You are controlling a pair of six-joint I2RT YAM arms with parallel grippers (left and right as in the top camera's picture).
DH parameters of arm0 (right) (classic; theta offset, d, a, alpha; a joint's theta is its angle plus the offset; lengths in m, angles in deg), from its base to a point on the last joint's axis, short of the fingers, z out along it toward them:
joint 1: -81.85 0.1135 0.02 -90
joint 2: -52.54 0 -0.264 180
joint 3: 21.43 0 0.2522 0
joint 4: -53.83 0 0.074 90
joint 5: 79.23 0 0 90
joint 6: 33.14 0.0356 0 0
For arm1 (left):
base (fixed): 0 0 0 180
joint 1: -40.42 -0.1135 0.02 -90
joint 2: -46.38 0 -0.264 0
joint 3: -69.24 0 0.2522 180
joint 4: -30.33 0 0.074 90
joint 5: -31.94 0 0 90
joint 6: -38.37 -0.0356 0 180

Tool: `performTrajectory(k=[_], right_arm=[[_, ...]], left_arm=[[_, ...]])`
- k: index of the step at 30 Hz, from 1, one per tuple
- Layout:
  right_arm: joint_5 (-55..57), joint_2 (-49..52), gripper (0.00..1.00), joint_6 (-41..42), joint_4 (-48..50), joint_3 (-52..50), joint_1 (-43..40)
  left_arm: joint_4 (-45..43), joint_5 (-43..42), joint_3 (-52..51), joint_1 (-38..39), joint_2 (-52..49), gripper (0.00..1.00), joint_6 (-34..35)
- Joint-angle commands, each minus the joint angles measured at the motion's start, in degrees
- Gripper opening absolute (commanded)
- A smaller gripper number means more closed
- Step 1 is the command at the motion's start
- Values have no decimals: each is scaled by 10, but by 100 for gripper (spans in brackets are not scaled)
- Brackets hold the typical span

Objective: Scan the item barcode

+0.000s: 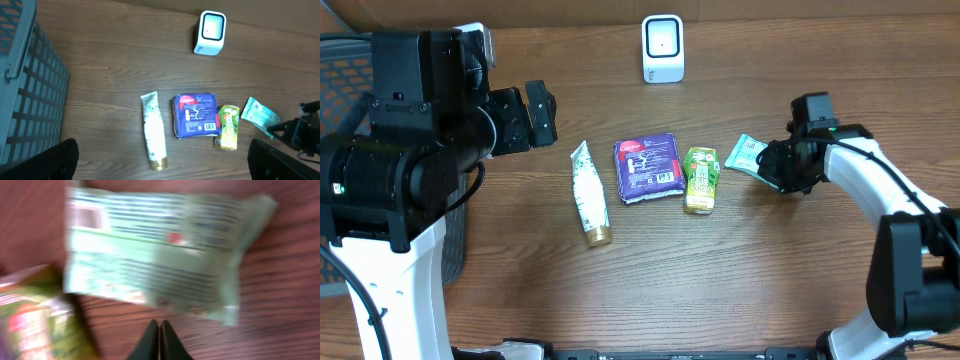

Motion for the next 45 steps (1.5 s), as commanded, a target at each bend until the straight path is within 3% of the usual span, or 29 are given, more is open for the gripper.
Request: performTrajectory(k=[1,8,13,15,19,26,36,43,45], right_arm=[[-63,-62,14,-45,-12,31,-36],[-88,-62,44,-63,-31,18,-115],[-95,-16,79,-68,-22,0,-115],[-97,3,82,-68,-9,-9,-115],[-106,27,82,-66,20,-22,-116],[-129,44,67,-45,93,-43,-116],[-131,47,63,18,231,-135,-116],[-139,47,49,38,276,-162,-116],[-139,48,38,47,274,-162,-116]], left_arm=[[0,5,5,-2,-3,100,-9],[0,5,5,-2,-3,100,-9],[0,5,5,-2,-3,99,-9],[0,5,5,-2,-3,100,-9],[0,5,5,-2,-3,99,-9],[0,5,5,-2,-3,100,-9],[0,5,5,-2,-3,100,-9],[0,5,5,-2,-3,100,-9],[0,5,5,-2,-3,100,-9]])
